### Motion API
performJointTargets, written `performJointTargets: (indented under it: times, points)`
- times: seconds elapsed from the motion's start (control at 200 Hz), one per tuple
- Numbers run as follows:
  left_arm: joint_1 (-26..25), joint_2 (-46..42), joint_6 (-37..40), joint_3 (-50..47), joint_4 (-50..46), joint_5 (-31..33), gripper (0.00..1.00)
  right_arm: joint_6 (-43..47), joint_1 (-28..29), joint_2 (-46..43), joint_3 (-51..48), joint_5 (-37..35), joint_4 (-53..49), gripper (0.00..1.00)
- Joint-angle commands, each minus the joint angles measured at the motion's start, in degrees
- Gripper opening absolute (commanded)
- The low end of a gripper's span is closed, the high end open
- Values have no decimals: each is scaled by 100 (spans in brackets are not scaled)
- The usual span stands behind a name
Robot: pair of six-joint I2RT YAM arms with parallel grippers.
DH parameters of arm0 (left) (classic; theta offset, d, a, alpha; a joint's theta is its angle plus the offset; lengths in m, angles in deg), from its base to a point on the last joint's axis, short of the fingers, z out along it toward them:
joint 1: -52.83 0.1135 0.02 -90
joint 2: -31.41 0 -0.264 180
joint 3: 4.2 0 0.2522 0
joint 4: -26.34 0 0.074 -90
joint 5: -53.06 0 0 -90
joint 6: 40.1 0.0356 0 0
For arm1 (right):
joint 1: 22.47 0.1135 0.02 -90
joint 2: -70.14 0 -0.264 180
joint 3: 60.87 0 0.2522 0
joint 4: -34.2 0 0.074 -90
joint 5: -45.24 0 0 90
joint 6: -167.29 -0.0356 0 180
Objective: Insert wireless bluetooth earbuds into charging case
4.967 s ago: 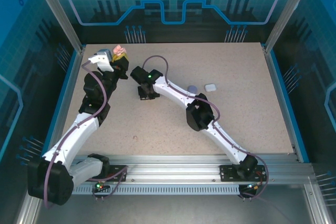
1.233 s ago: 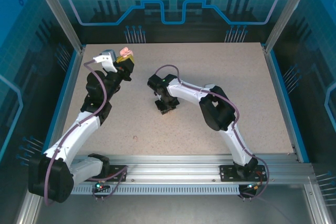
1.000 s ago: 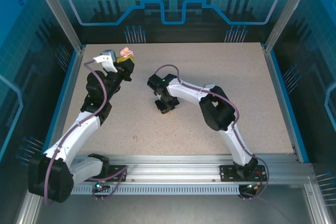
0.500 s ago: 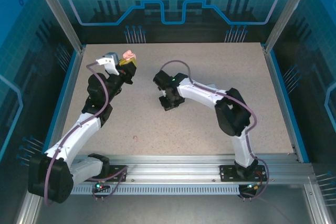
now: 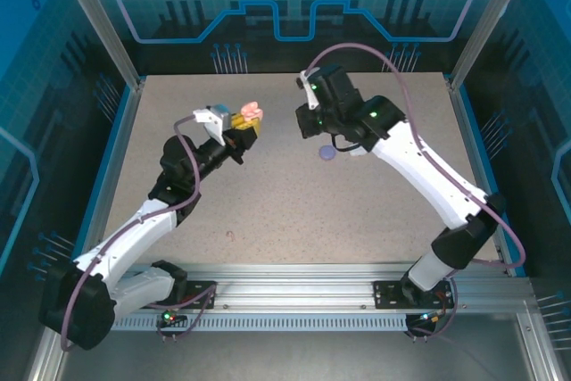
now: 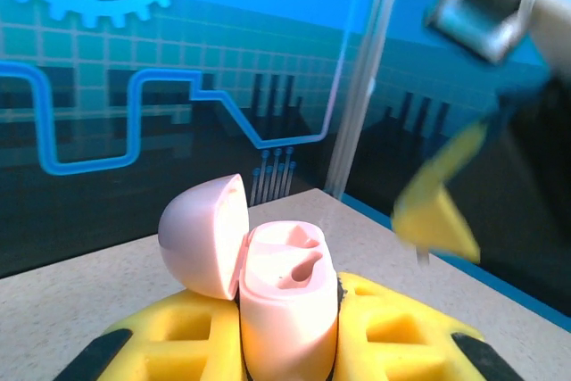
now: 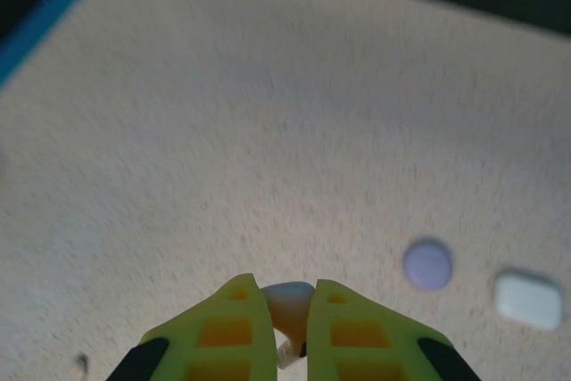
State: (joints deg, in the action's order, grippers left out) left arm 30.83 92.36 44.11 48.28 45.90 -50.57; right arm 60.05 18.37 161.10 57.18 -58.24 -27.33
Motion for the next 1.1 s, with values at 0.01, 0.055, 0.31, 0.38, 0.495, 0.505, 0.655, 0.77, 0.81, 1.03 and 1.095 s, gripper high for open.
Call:
performJointTargets:
  times: [0.01, 0.055, 0.31, 0.38, 0.495, 0.505, 0.655, 0.77, 0.81, 1.03, 1.095]
  points:
    - [-346, -14, 644, -2, 280, -21, 0, 521, -4, -375, 254, 71, 540, 3]
    - [-435, 37, 734, 27, 339, 58, 0, 633, 16, -520, 220, 192, 785, 3]
    - [-878, 488, 1202, 486, 638, 293, 0, 1074, 38, -1173, -529, 1177, 2155, 3]
    - [-962, 609, 1294, 647, 666, 291, 0, 1150, 38, -1282, -748, 1343, 2402, 3]
    - [-1054, 770, 1393, 853, 655, 238, 0, 1292, 43, -1360, -947, 1573, 2559, 3]
    - [-1059, 776, 1399, 862, 655, 238, 0, 1304, 44, -1368, -961, 1588, 2566, 3]
    - [-1125, 836, 1482, 987, 632, 244, 0, 1441, 82, -1388, -1097, 1636, 2503, 3]
    - [-1139, 844, 1495, 1022, 619, 247, 0, 1436, 103, -1358, -1169, 1594, 2457, 3]
    - [-1143, 840, 1492, 1031, 620, 248, 0, 1419, 106, -1350, -1191, 1564, 2461, 3]
    - [-1182, 828, 1510, 1081, 570, 282, 0, 1400, 117, -1245, -1192, 1497, 2400, 2]
    - [-1180, 815, 1503, 1079, 570, 282, 0, 1391, 117, -1207, -1192, 1513, 2365, 2]
